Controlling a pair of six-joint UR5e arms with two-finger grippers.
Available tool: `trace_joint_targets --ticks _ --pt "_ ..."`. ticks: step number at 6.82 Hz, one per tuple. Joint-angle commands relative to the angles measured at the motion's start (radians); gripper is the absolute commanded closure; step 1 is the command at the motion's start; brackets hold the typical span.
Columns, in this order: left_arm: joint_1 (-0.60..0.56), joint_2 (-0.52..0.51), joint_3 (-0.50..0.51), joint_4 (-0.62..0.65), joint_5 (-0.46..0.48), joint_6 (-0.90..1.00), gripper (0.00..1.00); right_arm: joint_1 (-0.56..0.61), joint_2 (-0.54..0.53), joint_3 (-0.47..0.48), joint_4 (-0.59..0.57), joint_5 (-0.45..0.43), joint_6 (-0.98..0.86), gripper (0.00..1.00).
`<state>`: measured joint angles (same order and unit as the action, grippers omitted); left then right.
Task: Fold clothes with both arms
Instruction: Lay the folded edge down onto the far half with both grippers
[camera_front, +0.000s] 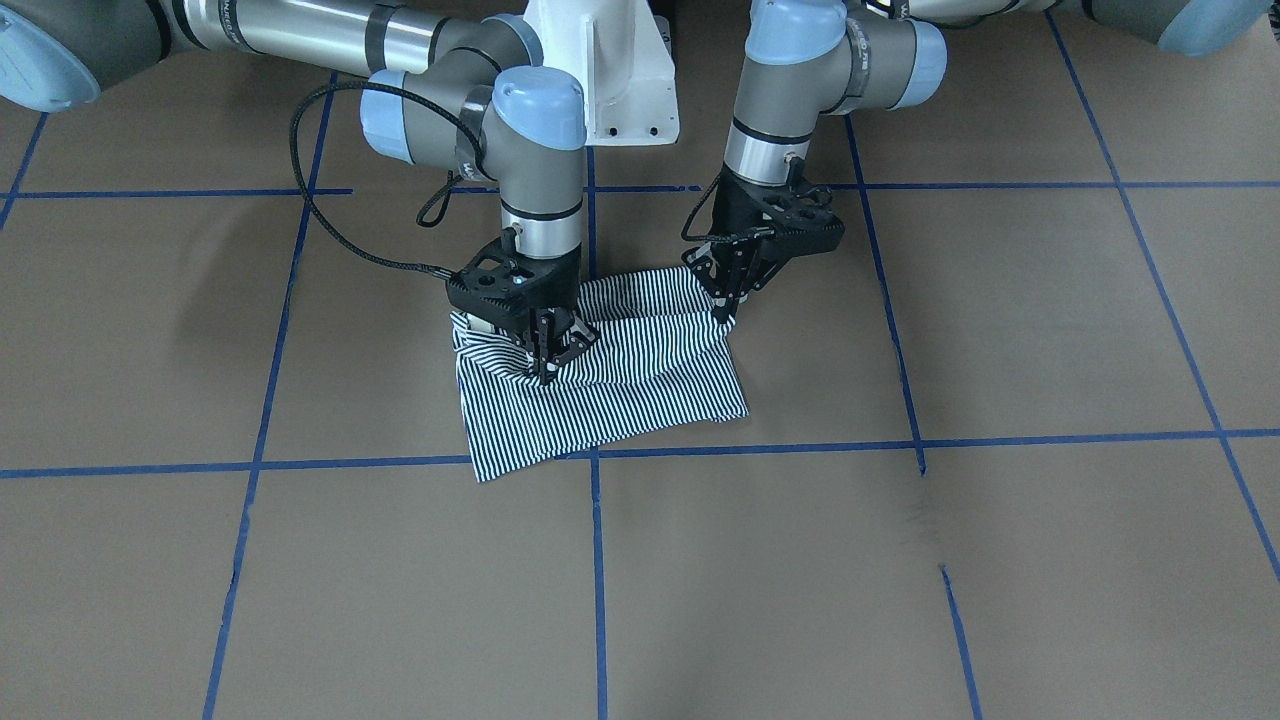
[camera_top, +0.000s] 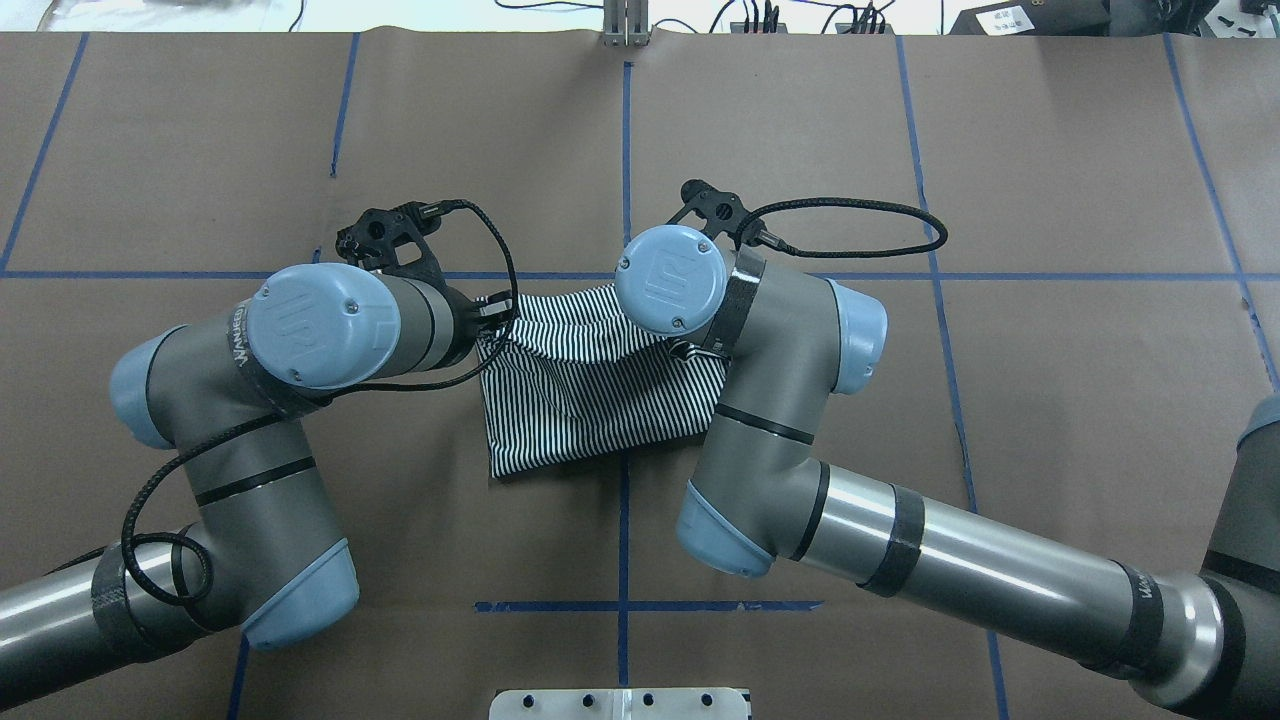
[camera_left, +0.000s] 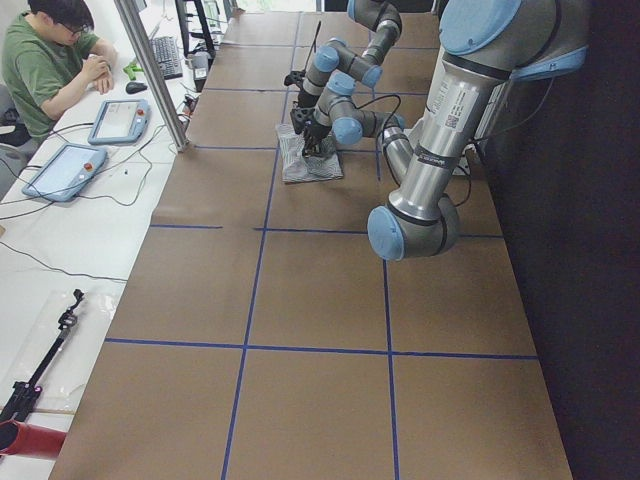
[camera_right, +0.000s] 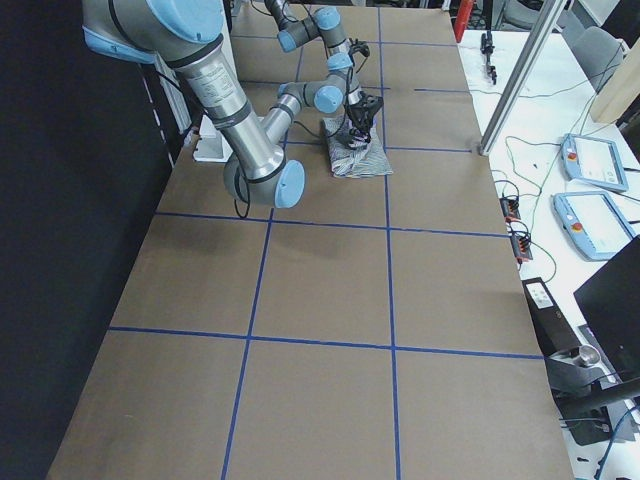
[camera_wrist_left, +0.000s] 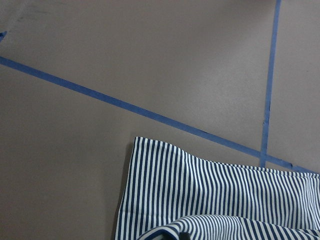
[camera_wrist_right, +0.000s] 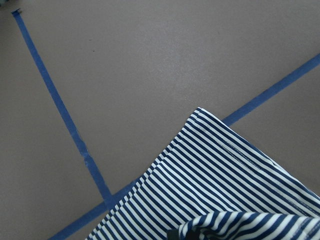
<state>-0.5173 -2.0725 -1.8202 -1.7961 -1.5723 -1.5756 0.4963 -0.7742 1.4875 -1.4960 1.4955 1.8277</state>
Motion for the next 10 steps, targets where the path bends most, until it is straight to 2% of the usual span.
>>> trace_joint_targets --ticks 1,3,4,5,6,7,8,9,10 --pt "-0.003 -0.014 0.053 -0.022 0.000 0.000 1.00 0.013 0.010 -0.061 0.036 0.000 -0.013 1.00" --pt "-0.001 -0.018 0.070 -0.023 0.000 0.000 1.00 0.013 0.010 -0.064 0.037 0.002 -0.022 1.00" --pt "-0.001 -0.015 0.070 -0.023 0.000 0.012 0.60 0.011 0.007 -0.067 0.036 0.005 -0.088 0.33" --pt "-0.006 -0.014 0.059 -0.073 -0.002 0.190 0.01 0.010 0.013 -0.073 0.046 0.002 -0.185 0.00" --pt "-0.042 0.000 0.055 -0.121 -0.046 0.259 0.00 0.010 0.027 -0.059 0.052 0.009 -0.236 0.00" --pt "-0.102 0.008 0.052 -0.126 -0.152 0.361 0.00 0.008 0.051 -0.053 0.050 0.009 -0.260 0.00" --pt "-0.153 0.028 0.050 -0.150 -0.213 0.432 0.00 0.001 0.046 -0.033 0.051 0.011 -0.292 0.00" --pt "-0.164 0.060 0.052 -0.195 -0.222 0.446 0.00 -0.046 0.029 0.006 0.045 -0.001 -0.338 0.00" --pt "-0.167 0.063 0.052 -0.201 -0.222 0.445 0.00 -0.101 0.016 0.007 0.045 -0.051 -0.419 0.00"
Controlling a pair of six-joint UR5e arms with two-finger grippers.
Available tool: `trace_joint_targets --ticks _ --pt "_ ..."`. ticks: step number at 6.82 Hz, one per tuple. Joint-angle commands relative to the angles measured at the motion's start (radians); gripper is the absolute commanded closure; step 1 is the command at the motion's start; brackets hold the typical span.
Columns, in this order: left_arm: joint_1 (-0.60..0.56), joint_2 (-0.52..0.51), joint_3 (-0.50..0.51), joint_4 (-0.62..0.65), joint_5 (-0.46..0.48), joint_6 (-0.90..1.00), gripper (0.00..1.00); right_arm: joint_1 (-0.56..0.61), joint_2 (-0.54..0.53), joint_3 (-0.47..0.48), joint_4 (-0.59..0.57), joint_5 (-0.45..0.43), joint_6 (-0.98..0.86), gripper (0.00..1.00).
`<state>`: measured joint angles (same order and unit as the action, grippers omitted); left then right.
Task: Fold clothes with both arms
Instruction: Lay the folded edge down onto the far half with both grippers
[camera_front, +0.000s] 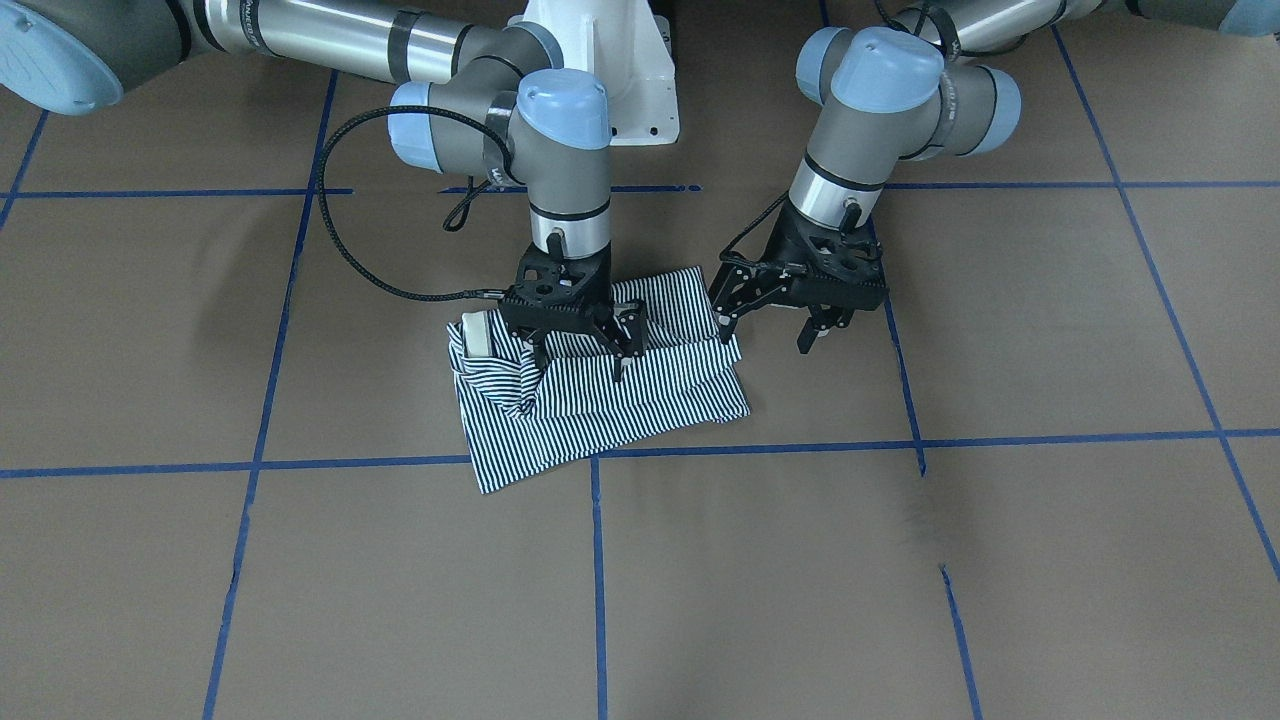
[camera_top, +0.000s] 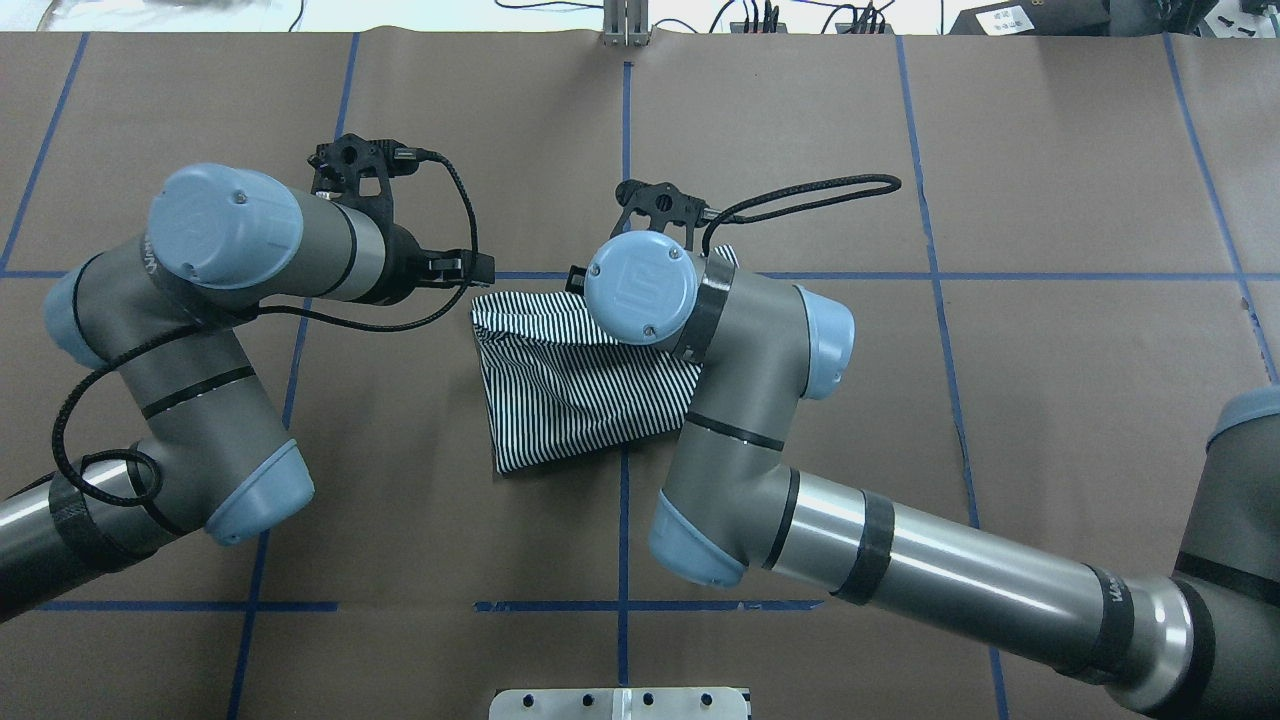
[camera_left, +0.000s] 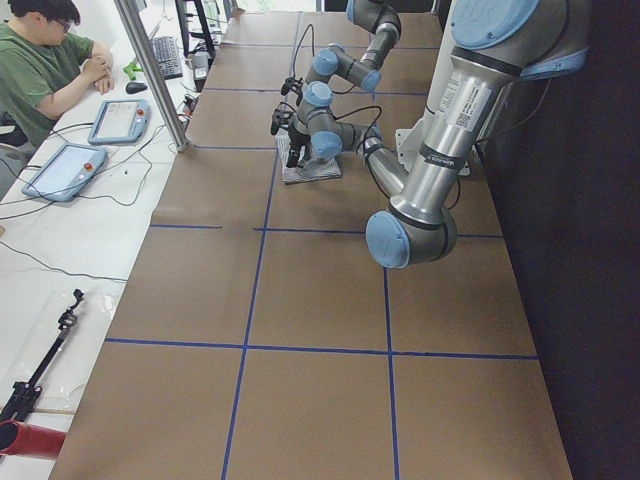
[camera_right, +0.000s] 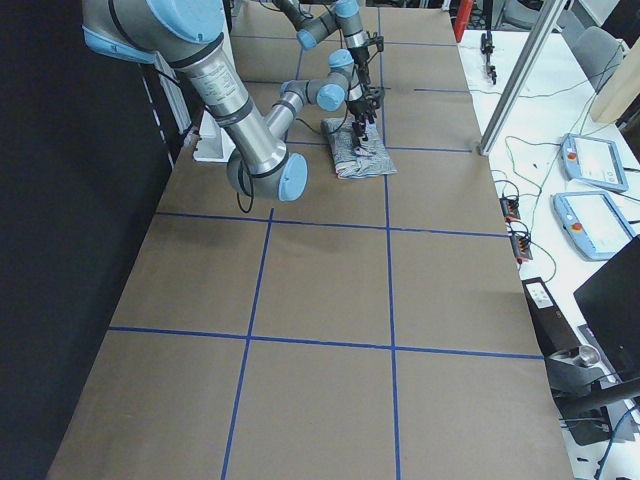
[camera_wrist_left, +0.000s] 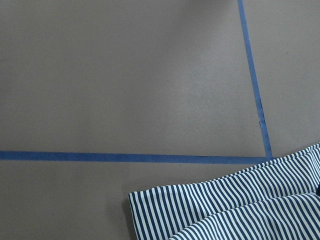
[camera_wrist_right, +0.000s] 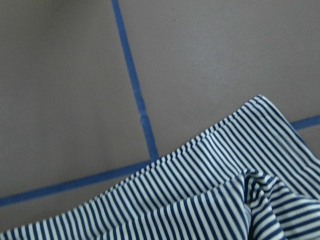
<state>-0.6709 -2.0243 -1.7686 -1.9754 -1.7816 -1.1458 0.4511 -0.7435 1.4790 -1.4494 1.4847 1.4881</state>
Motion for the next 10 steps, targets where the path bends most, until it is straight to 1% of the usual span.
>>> trace_joint_targets --ticks 1,3,5,7,8,9,10 --pt "-0.013 0.015 -0.002 -0.022 -0.013 0.006 0.00 -0.090 -0.019 0.001 -0.003 -0.096 -0.192 0.00" --pt "-0.013 0.018 -0.002 -0.023 -0.013 0.001 0.00 -0.095 -0.031 -0.016 -0.017 -0.106 -0.270 0.00" --pt "-0.013 0.019 -0.002 -0.023 -0.013 -0.011 0.00 -0.094 -0.020 -0.042 -0.020 -0.127 -0.281 0.00" --pt "-0.013 0.018 -0.002 -0.022 -0.013 -0.019 0.00 -0.065 -0.010 -0.064 -0.017 -0.133 -0.301 0.00" --pt "-0.013 0.019 -0.002 -0.022 -0.013 -0.019 0.00 -0.033 0.047 -0.163 -0.014 -0.133 -0.302 0.00" --pt "-0.013 0.019 -0.002 -0.022 -0.013 -0.019 0.00 0.018 0.126 -0.272 -0.011 -0.130 -0.316 0.00" --pt "-0.012 0.018 -0.002 -0.022 -0.013 -0.019 0.00 0.068 0.169 -0.343 0.001 -0.126 -0.357 0.00"
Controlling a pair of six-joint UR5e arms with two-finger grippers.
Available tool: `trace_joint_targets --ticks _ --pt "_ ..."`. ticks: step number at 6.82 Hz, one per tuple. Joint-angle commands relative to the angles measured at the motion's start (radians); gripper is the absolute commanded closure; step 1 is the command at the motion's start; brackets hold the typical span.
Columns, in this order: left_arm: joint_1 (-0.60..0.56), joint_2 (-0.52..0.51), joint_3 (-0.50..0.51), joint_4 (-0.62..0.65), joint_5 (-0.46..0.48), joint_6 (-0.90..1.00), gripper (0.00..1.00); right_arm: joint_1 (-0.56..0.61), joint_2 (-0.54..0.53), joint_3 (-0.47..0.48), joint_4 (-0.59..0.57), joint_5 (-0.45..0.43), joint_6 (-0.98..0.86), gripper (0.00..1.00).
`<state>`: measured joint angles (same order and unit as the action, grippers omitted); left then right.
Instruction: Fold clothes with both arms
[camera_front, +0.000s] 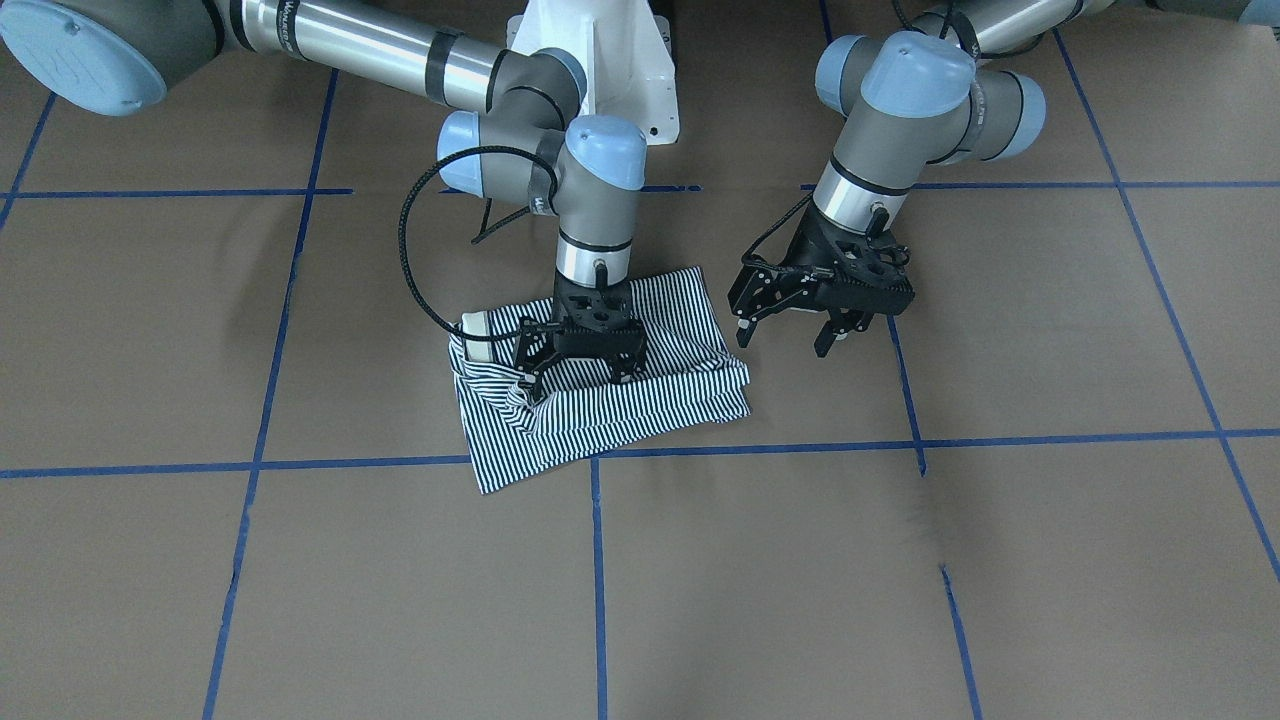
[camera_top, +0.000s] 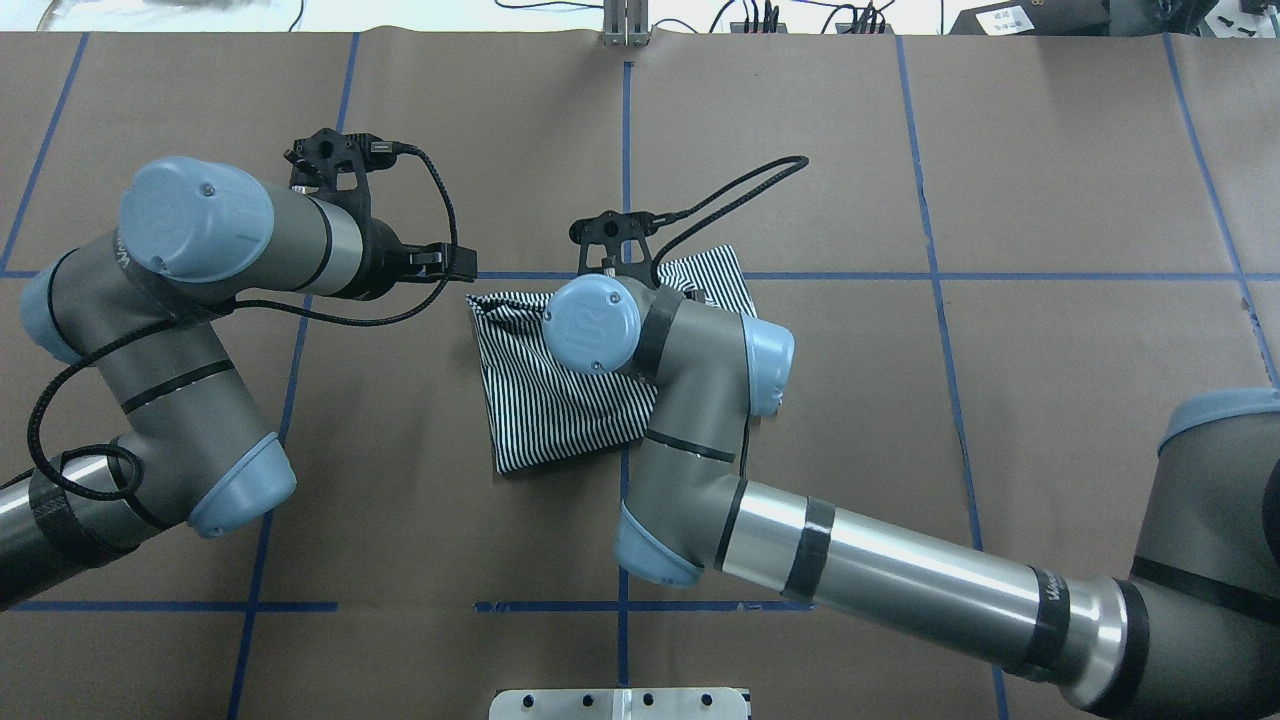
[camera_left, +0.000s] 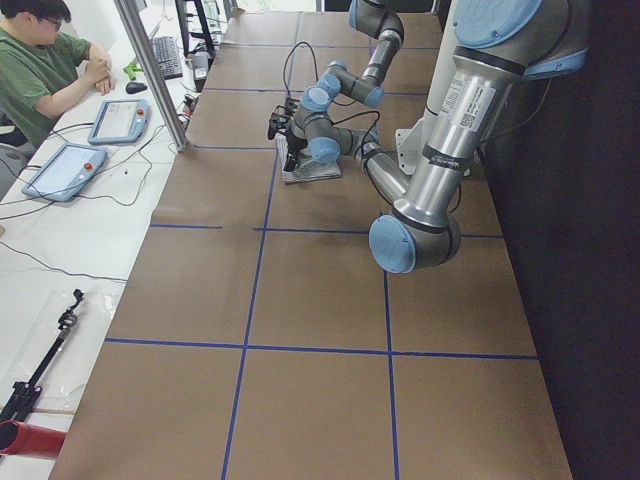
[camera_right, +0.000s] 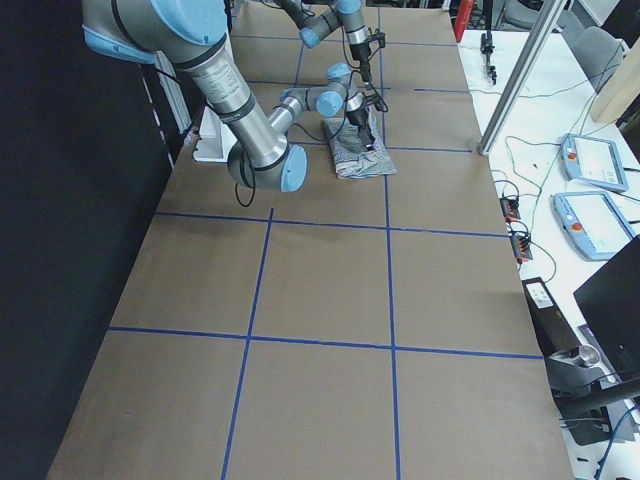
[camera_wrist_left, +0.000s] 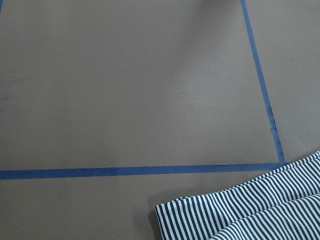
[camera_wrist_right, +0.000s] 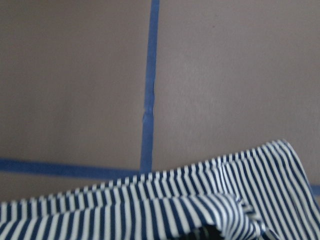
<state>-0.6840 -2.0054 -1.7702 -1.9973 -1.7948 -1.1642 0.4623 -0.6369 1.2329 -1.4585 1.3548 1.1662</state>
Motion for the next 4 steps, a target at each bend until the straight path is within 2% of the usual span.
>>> trace_joint_targets --ticks 1,2,3,4 --pt "0.001 -0.001 -0.002 0.000 0.000 0.000 0.00 0.099 0.084 -0.171 0.051 0.009 -0.052 0.00" --pt "0.001 -0.001 0.000 -0.001 0.000 0.000 0.00 0.131 0.086 -0.194 0.097 0.026 -0.090 0.00" --pt "0.001 -0.001 0.000 0.000 0.000 0.001 0.00 0.148 0.118 -0.187 0.096 0.064 -0.094 0.00" --pt "0.003 -0.001 0.000 0.000 0.000 0.000 0.00 0.147 0.118 -0.146 0.080 0.104 -0.094 0.00"
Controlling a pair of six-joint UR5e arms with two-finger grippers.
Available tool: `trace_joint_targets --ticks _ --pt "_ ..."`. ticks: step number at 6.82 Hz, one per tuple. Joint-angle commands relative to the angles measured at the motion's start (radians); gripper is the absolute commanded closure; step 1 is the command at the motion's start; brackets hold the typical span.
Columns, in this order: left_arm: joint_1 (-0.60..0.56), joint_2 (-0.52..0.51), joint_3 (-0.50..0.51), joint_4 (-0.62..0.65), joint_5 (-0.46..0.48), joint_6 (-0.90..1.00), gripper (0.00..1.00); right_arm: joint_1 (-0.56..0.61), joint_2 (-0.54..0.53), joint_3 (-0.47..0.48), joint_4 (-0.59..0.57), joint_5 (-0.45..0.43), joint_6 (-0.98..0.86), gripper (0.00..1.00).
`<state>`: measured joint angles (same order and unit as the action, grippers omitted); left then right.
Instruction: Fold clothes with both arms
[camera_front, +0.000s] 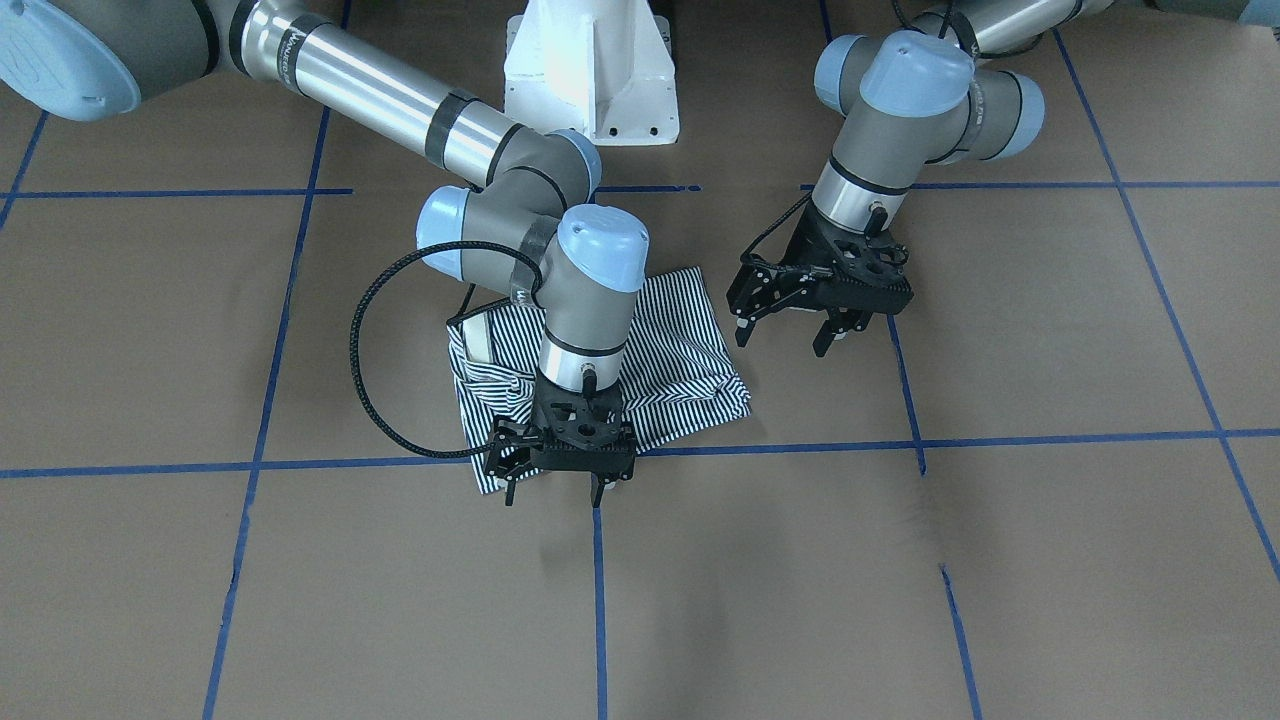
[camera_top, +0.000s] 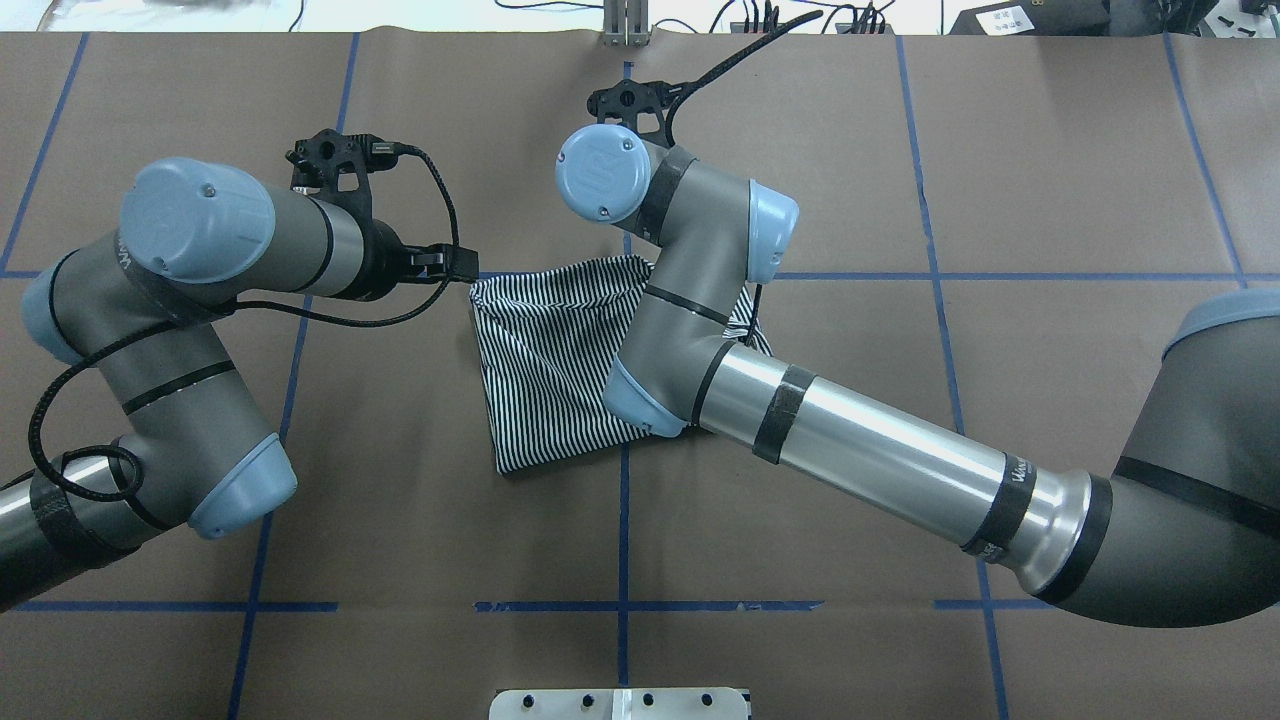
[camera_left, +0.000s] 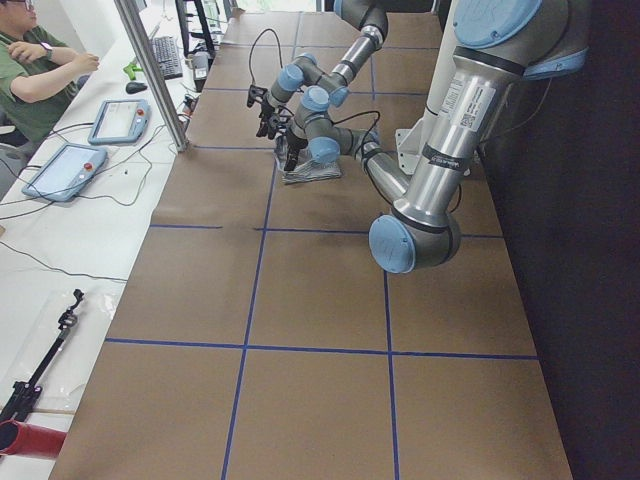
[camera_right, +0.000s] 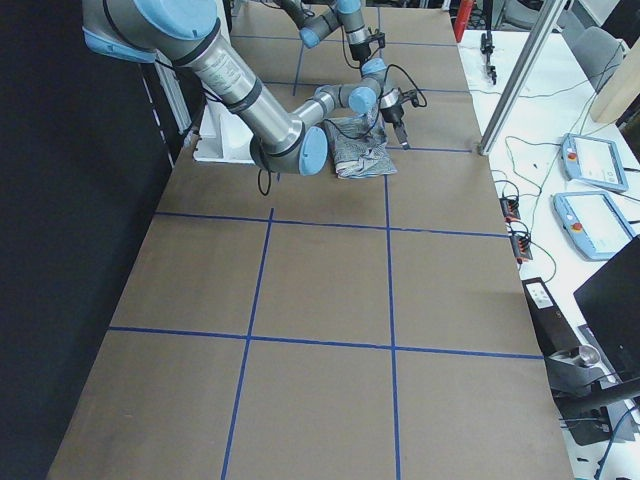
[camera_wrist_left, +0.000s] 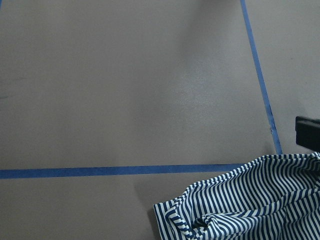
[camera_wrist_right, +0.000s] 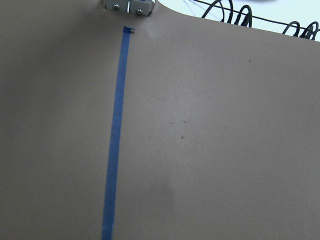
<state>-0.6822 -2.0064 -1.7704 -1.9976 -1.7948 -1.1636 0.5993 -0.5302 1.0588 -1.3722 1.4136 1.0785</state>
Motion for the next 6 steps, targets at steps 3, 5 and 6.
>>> trace_joint_targets --ticks 3,5,6 --pt "0.001 0.000 0.002 0.000 0.000 -0.001 0.00 -0.054 -0.100 0.296 -0.219 0.062 0.001 0.00" --pt "0.001 0.000 0.002 0.000 0.000 -0.001 0.00 -0.099 -0.158 0.357 -0.251 0.053 -0.009 0.00" --pt "0.001 0.000 0.002 0.000 0.000 -0.001 0.00 -0.104 -0.168 0.352 -0.251 0.051 -0.008 0.00"
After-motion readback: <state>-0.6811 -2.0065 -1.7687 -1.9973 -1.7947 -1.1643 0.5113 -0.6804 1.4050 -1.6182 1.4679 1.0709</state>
